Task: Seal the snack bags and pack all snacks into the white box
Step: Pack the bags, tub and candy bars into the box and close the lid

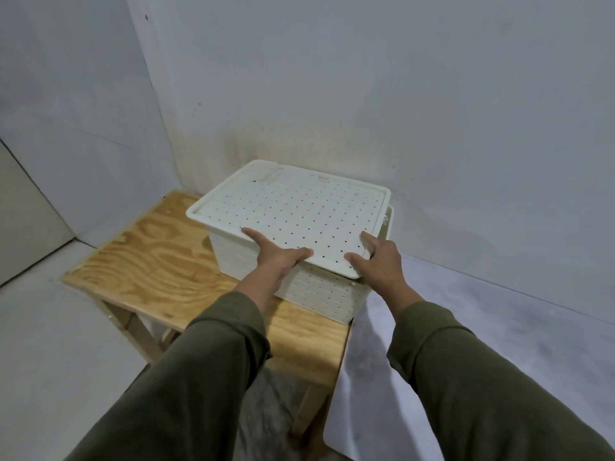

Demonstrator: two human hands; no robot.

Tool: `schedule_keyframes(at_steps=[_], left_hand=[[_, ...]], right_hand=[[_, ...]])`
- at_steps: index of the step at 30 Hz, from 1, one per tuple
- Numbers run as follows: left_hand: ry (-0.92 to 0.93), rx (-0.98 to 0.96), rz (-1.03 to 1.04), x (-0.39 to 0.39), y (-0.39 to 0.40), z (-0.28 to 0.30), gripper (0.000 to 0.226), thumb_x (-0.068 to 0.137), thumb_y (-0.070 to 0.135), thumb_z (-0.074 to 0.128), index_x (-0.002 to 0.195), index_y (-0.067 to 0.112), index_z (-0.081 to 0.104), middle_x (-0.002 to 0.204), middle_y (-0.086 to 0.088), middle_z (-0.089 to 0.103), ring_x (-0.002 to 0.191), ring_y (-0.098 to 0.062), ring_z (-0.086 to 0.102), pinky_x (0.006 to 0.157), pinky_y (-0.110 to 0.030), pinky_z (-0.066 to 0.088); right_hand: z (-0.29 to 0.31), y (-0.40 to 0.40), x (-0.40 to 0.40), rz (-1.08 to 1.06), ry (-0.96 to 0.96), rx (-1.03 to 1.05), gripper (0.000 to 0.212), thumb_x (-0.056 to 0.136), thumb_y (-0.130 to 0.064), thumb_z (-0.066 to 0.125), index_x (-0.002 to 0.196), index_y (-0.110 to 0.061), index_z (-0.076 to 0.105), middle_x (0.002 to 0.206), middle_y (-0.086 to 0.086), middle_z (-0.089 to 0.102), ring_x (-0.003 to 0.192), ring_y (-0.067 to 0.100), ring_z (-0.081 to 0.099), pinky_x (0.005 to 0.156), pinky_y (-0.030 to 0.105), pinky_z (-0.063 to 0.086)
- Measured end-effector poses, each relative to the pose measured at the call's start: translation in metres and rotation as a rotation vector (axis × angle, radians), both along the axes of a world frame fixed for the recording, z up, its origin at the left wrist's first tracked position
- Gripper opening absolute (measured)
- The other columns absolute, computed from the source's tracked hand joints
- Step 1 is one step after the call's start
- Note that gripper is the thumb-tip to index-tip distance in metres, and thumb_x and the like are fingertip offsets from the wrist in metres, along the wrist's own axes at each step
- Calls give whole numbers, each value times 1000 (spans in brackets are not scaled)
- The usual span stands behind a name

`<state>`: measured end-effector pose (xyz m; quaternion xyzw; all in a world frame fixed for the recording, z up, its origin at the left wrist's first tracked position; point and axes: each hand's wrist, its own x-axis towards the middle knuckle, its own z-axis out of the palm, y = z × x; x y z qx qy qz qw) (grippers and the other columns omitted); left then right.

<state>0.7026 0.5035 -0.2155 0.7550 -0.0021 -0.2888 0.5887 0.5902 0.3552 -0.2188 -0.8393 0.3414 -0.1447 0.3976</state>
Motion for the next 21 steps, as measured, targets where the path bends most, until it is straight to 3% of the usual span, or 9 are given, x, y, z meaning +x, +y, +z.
schedule_keyframes(at_steps=[4, 9, 13, 16, 18, 21], left_hand=[[14, -1, -17, -8, -9, -9, 139, 71, 15, 81, 134, 31, -42, 156, -10, 23, 130, -27, 46, 112, -42, 34], [-34, 56, -20, -28, -25, -11, 137, 73, 22, 81, 136, 27, -41, 156, -12, 22, 137, -28, 36, 112, -38, 30], [-91, 135, -6, -35, -32, -10, 137, 72, 27, 82, 138, 26, -39, 155, -15, 24, 138, -31, 35, 110, -38, 31], [-105, 191, -35, -34, -32, -10, 142, 67, 30, 84, 138, 25, -38, 144, -19, 41, 109, -23, 62, 93, -30, 47], [-96, 191, -37, -32, -29, -13, 146, 63, 31, 87, 137, 25, -39, 135, -19, 52, 84, -14, 69, 78, -24, 54], [-104, 221, -33, -31, -25, -16, 150, 59, 37, 88, 138, 23, -38, 134, -19, 52, 81, -12, 69, 70, -22, 57]], right_hand=[[-1, -11, -13, 22, 8, 26, 68, 80, -26, 72, 139, -9, 43, 145, 11, 44, 133, 30, 43, 110, 43, 38], [-3, -34, -35, 44, 3, 47, 66, 80, -21, 72, 138, -4, 44, 144, 12, 46, 133, 28, 44, 109, 36, 37], [-9, -45, -39, 77, 19, 37, 69, 80, -26, 72, 139, -6, 44, 145, 12, 43, 134, 28, 42, 111, 40, 35], [-14, -49, -40, 98, 35, 40, 70, 80, -26, 72, 138, -2, 42, 145, 14, 43, 134, 28, 42, 111, 38, 35], [-17, -50, -41, 116, 51, 37, 72, 80, -29, 72, 139, -2, 42, 144, 14, 42, 134, 29, 42, 111, 38, 35], [-22, -50, -40, 146, 70, 30, 74, 80, -33, 72, 140, -3, 40, 144, 14, 40, 132, 30, 41, 111, 39, 36]])
